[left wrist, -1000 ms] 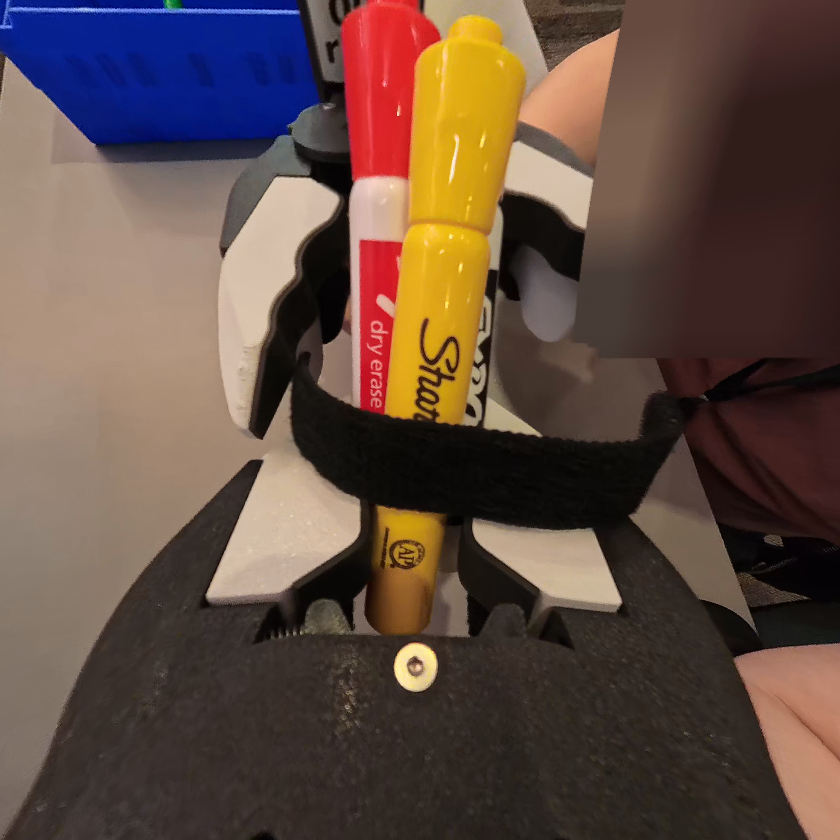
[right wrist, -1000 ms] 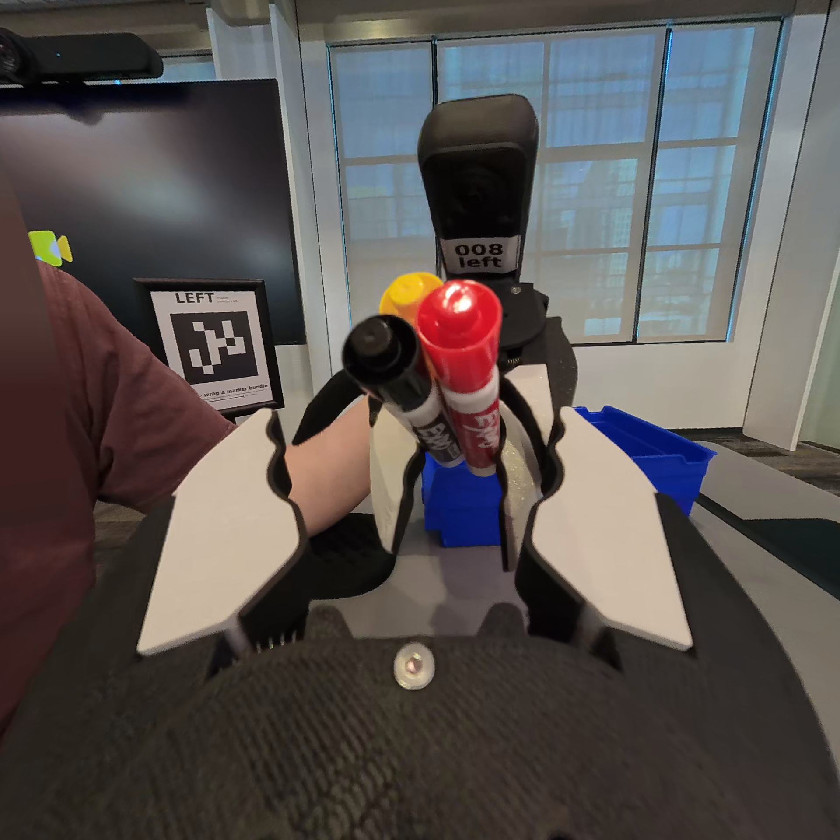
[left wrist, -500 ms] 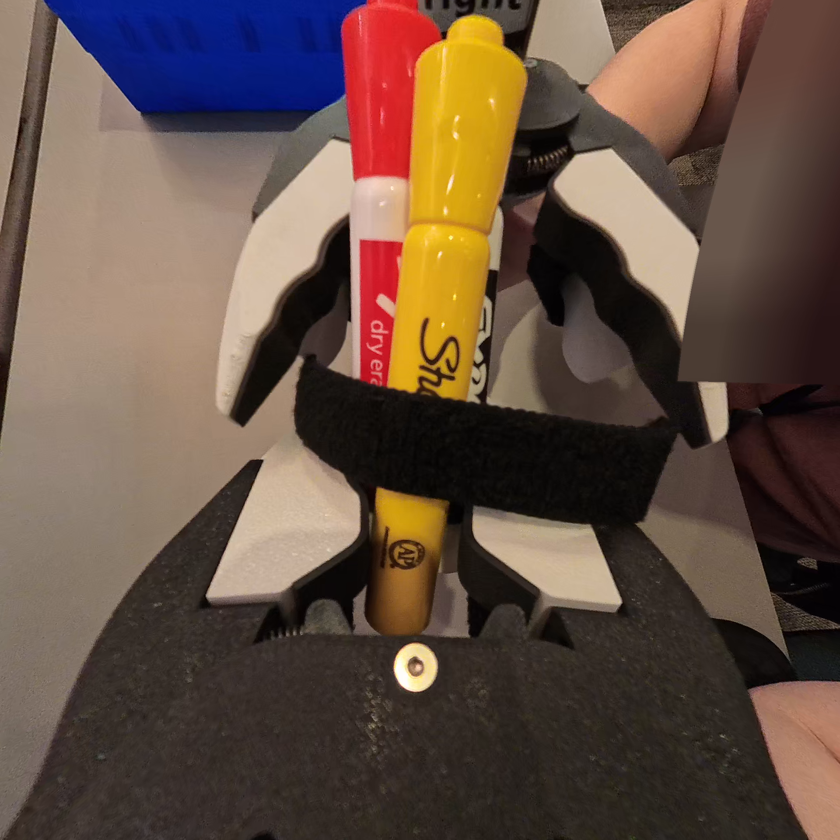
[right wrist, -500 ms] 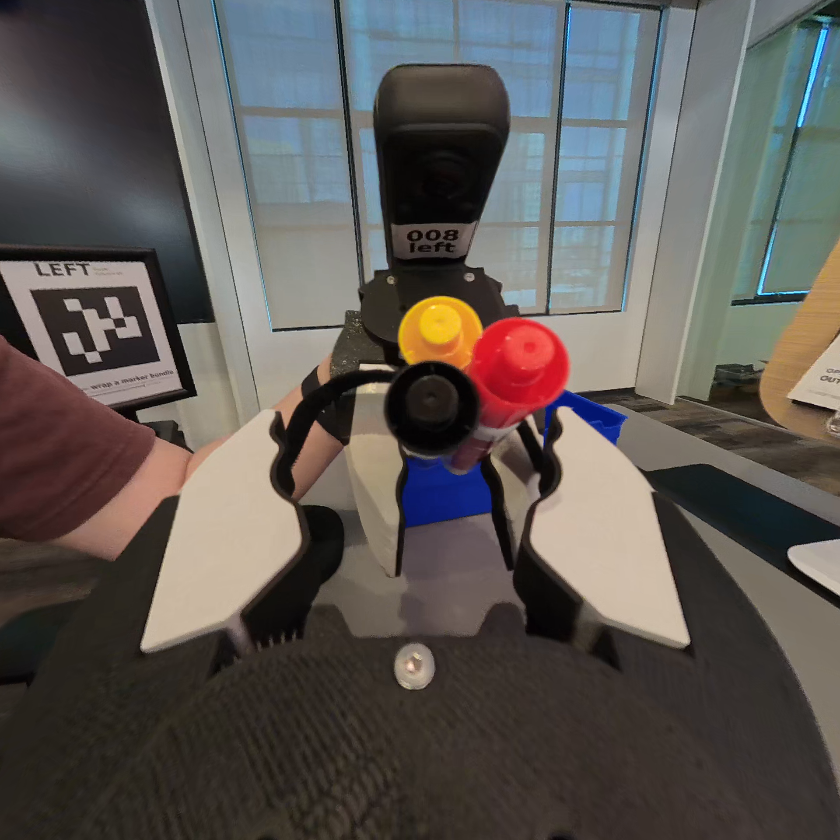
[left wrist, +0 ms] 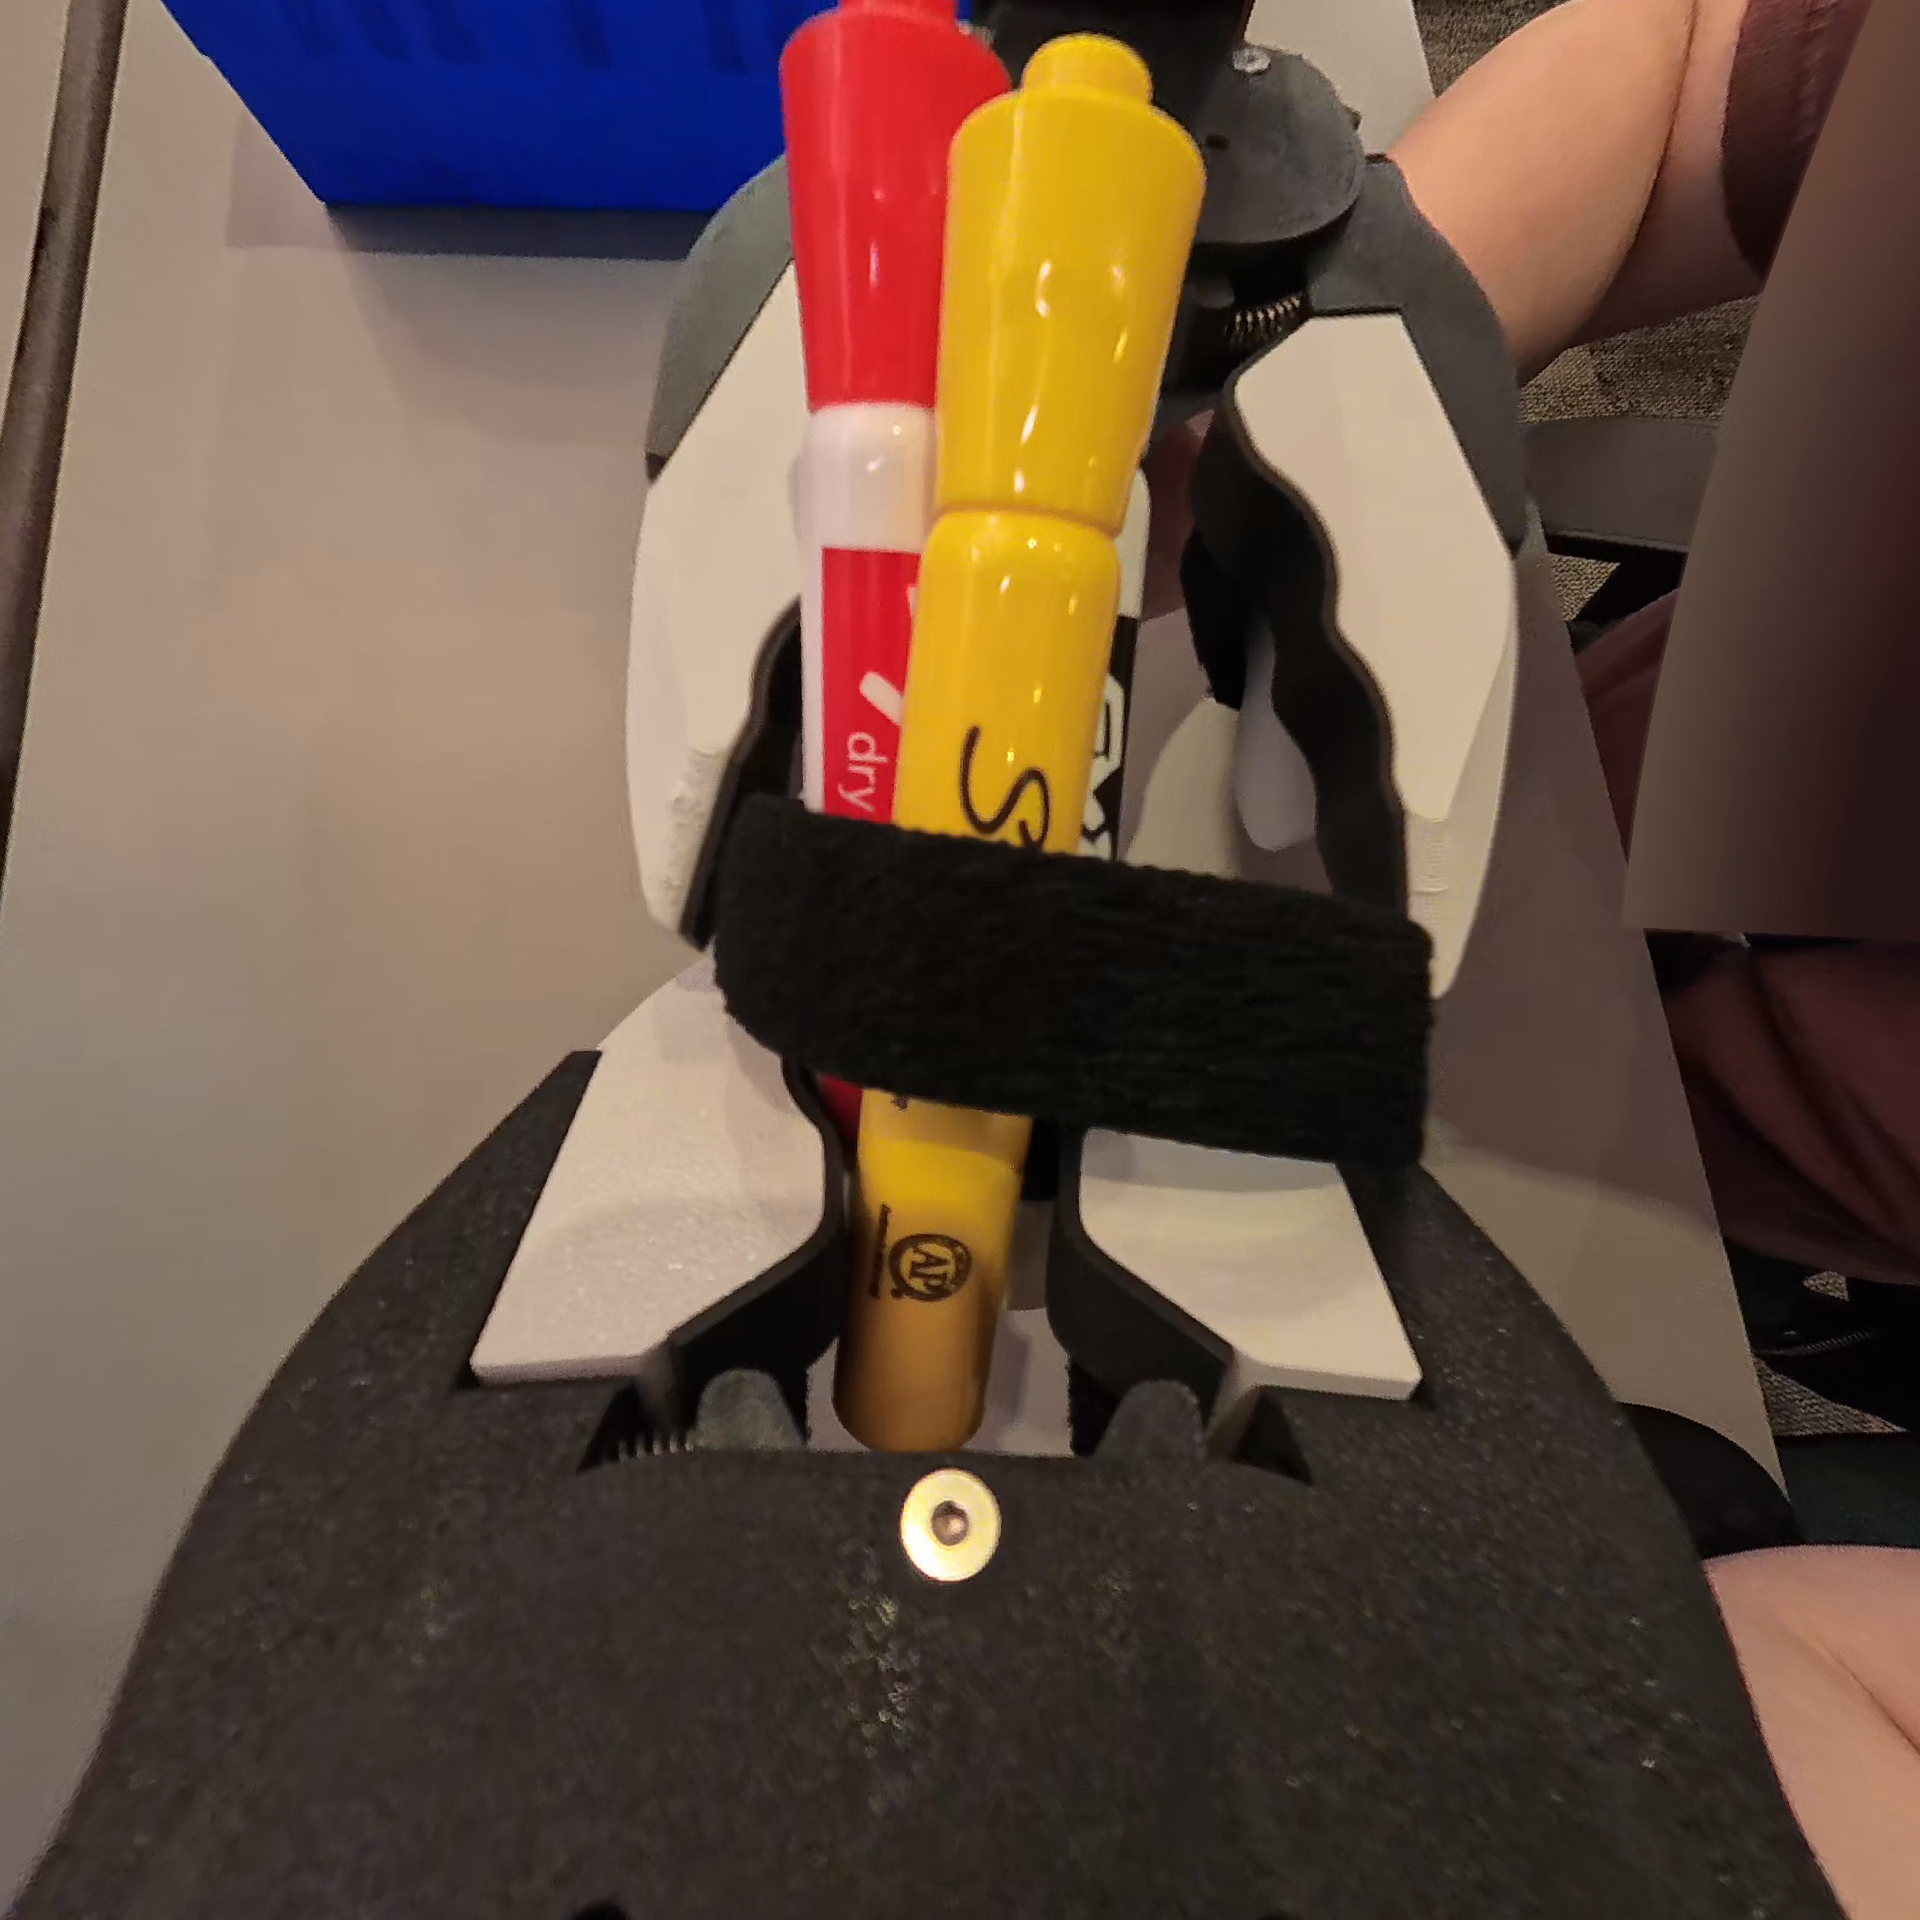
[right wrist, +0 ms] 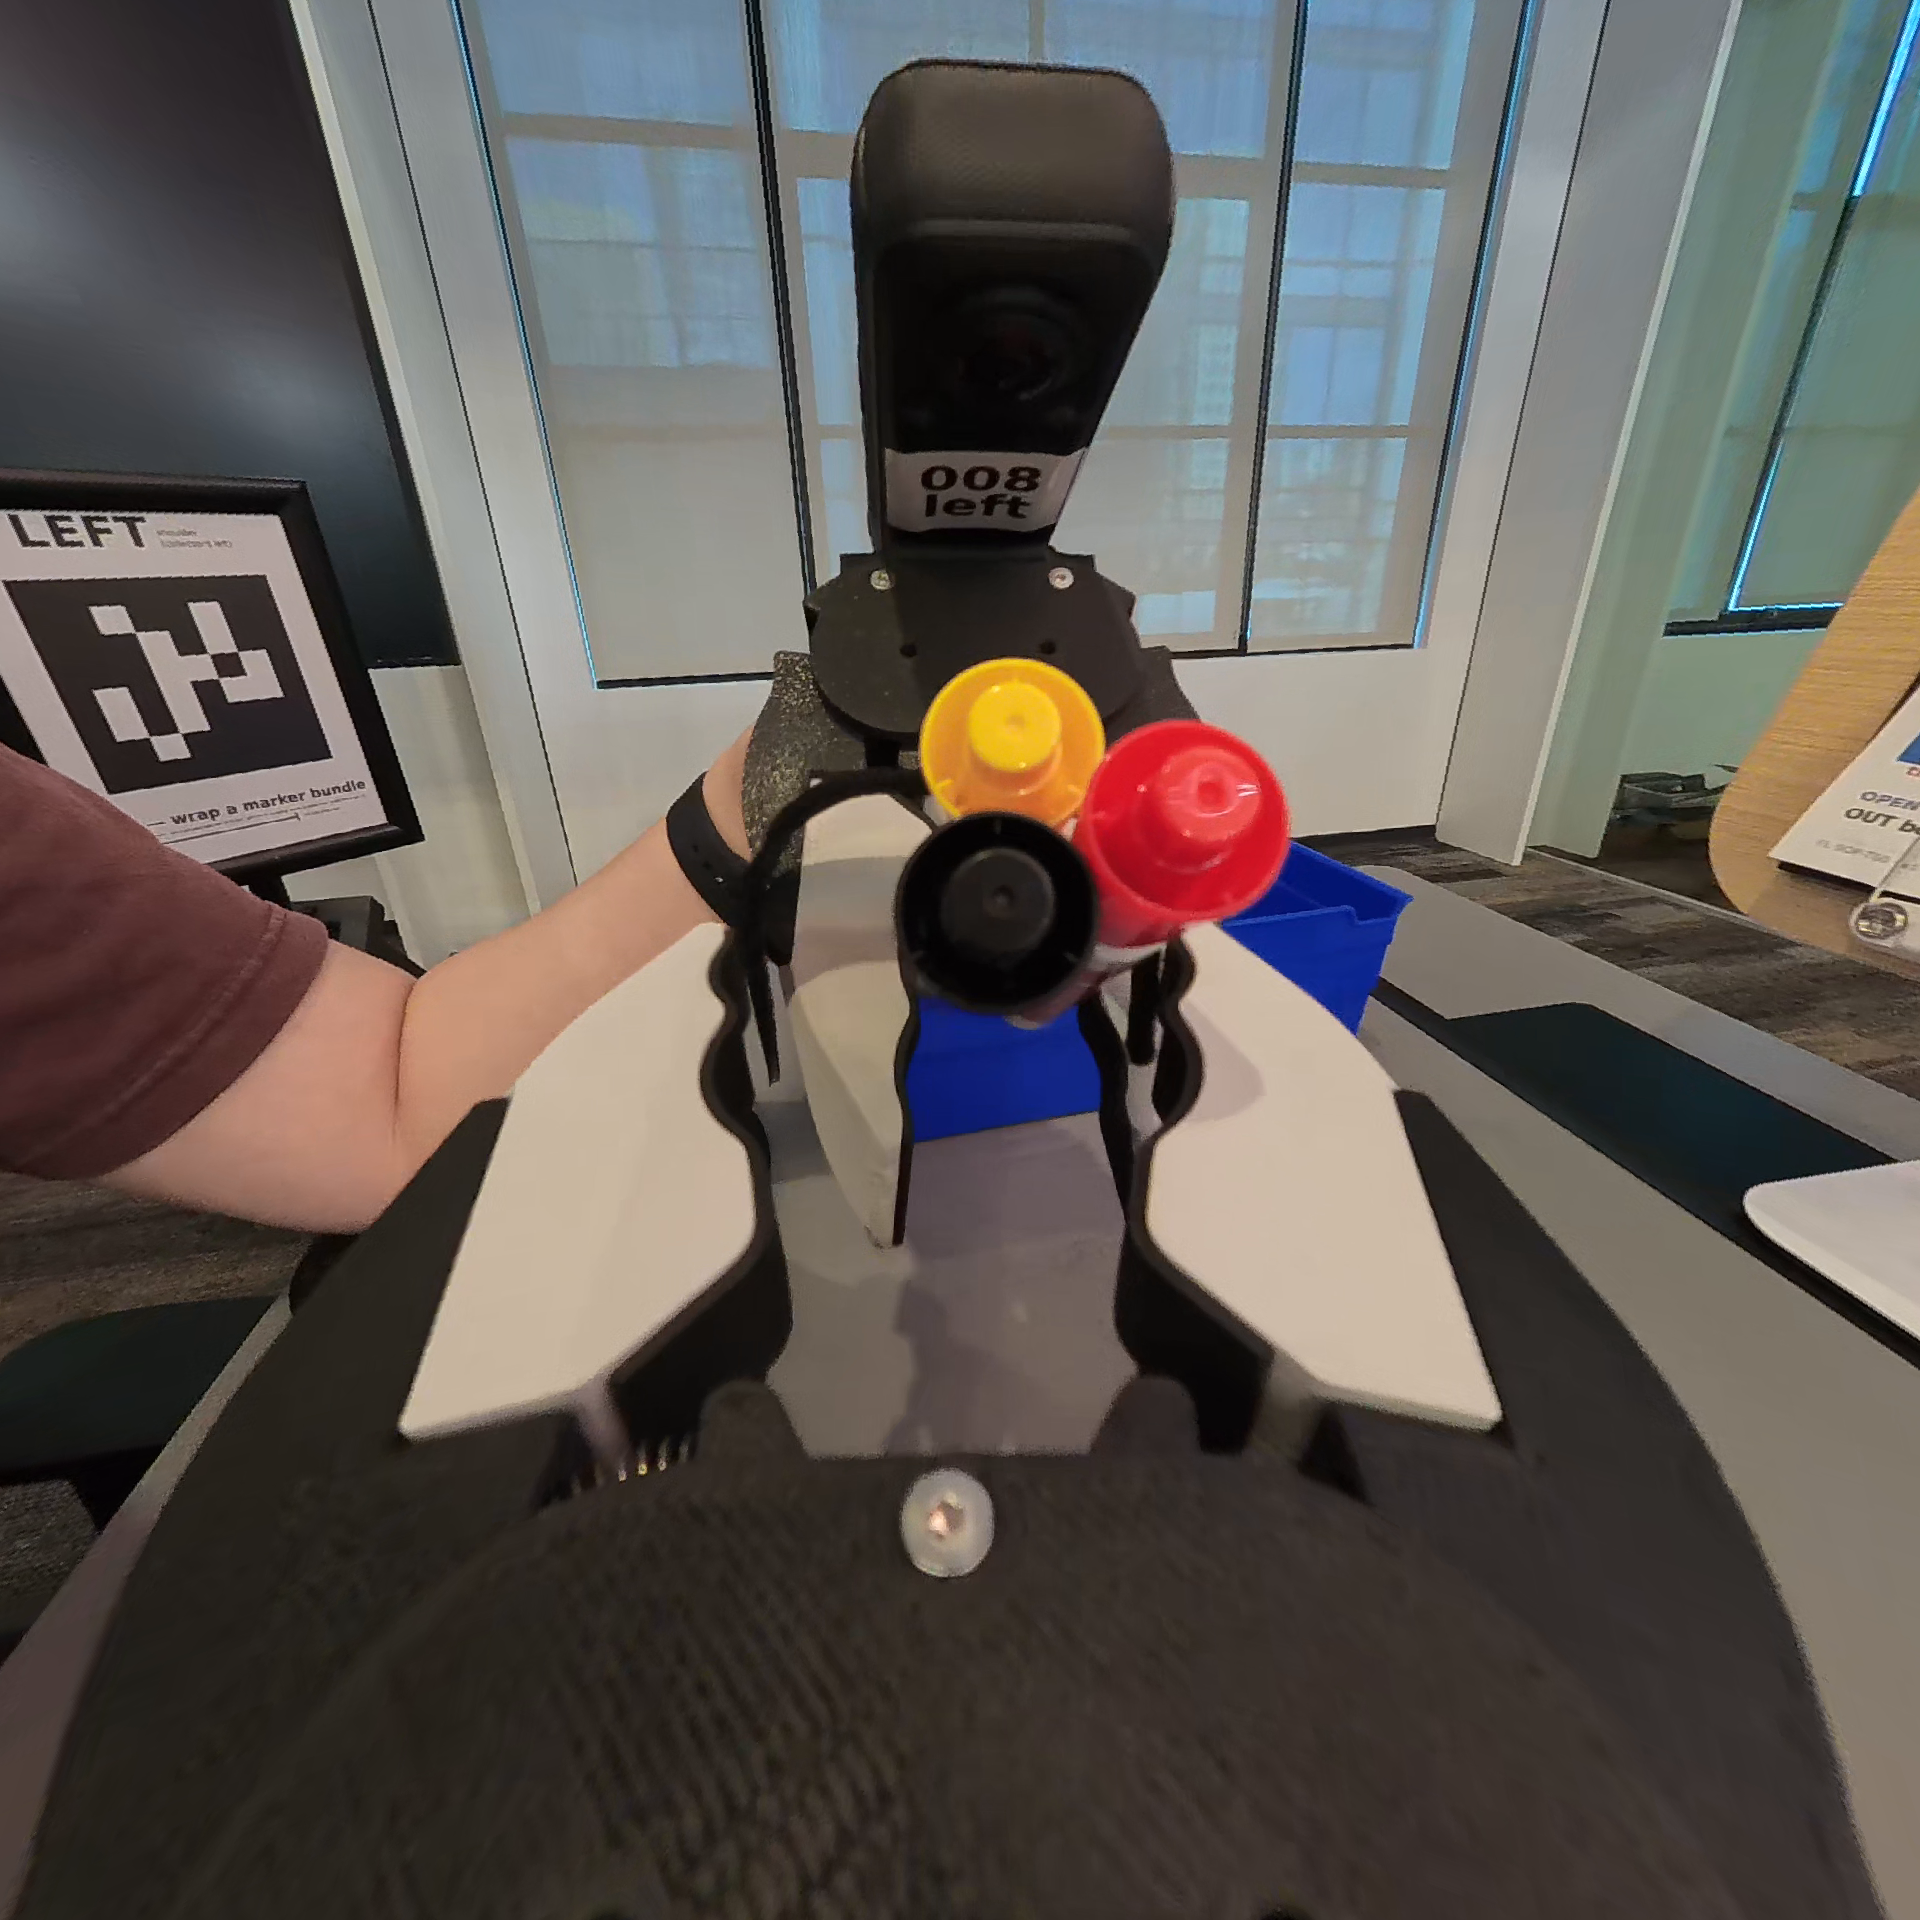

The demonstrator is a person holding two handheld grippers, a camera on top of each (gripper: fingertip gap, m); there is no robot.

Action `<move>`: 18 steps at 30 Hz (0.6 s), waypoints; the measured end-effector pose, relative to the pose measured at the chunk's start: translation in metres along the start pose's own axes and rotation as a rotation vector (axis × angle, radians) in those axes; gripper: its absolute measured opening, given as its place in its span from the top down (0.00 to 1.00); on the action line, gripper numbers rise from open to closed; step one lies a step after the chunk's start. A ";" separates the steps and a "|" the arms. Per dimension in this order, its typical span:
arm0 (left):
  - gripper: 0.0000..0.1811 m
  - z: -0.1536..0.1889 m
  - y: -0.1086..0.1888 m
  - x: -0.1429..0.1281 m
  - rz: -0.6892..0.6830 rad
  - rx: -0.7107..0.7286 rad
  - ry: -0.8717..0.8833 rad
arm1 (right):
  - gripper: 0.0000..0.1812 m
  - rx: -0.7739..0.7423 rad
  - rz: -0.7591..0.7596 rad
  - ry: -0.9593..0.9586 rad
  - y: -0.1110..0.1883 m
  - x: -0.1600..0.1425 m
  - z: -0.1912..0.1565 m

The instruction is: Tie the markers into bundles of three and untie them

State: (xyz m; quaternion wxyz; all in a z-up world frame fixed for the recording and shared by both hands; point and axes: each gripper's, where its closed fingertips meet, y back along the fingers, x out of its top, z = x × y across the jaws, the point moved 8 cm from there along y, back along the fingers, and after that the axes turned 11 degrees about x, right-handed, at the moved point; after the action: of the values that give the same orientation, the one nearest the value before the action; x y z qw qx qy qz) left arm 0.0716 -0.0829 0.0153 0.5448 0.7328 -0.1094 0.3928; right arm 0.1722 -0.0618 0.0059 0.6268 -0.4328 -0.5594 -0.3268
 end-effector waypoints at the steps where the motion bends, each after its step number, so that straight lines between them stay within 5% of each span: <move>1: 0.76 0.000 0.000 0.000 0.000 0.002 0.000 | 0.59 0.003 -0.004 0.000 0.000 0.000 0.000; 18: 0.76 -0.001 0.004 -0.002 -0.005 0.008 0.004 | 0.71 0.067 -0.092 -0.047 0.008 -0.007 0.004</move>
State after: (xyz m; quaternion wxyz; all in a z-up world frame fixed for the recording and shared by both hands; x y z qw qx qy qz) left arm 0.0672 -0.0843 0.0166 0.5432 0.7344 -0.1051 0.3931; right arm 0.1762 -0.0551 -0.0022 0.6119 -0.3930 -0.6041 -0.3259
